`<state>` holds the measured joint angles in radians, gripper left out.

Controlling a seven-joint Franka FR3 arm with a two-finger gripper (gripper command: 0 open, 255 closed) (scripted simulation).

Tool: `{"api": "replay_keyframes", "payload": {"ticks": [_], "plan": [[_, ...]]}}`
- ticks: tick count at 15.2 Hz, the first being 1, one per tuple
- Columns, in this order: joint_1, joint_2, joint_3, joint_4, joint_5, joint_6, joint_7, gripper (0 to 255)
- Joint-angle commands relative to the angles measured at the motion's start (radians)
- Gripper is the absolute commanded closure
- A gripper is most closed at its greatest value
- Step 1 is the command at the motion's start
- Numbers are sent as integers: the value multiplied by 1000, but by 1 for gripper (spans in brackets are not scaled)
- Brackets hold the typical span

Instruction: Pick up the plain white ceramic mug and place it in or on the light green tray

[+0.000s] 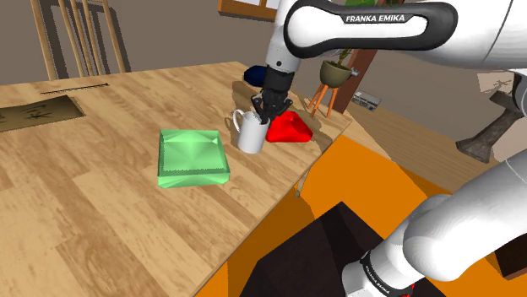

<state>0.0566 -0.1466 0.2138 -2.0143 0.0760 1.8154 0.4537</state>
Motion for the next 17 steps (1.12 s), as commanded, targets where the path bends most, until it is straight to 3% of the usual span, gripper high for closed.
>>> {"api": "replay_keyframes", "payload": {"ticks": [1, 6, 12, 17], "plan": [[-1, -2, -1, 24, 0, -26, 0, 255], [-2, -5, -3, 88, -1, -93, 2, 255], [47, 196, 60, 355, -41, -159, 126, 255], [113, 400, 96, 647, -99, -252, 225, 255]]}}
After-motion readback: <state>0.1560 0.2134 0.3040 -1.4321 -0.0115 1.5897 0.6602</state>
